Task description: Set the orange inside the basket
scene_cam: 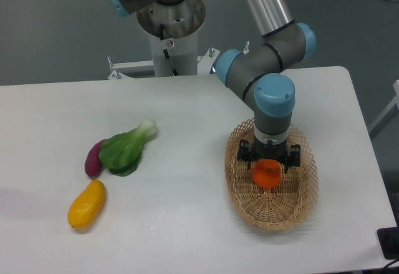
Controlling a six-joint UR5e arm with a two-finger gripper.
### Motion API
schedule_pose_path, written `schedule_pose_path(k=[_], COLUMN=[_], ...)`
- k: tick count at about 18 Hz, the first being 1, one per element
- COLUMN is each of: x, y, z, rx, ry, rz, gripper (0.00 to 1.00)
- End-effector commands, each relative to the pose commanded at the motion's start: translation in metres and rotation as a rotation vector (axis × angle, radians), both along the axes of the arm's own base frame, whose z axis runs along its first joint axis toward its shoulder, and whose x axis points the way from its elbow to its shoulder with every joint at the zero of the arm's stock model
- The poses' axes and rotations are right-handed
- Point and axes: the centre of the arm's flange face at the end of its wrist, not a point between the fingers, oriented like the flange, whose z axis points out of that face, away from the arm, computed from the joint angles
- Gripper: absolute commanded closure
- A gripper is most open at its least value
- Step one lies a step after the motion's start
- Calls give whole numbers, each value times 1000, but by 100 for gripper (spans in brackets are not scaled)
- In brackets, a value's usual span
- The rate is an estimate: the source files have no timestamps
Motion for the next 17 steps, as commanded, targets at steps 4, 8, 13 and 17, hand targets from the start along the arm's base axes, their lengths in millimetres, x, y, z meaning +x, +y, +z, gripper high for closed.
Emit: schedule_pose_path(k=[4, 8, 13, 17], x=[-2, 0, -1, -1], y=[-2, -3, -4, -5], z=[20, 27, 33, 36], rx=[23, 23, 26, 30], ry=[24, 33, 42, 45], rz=[5, -13, -18, -16], gripper=[0, 0, 0, 0])
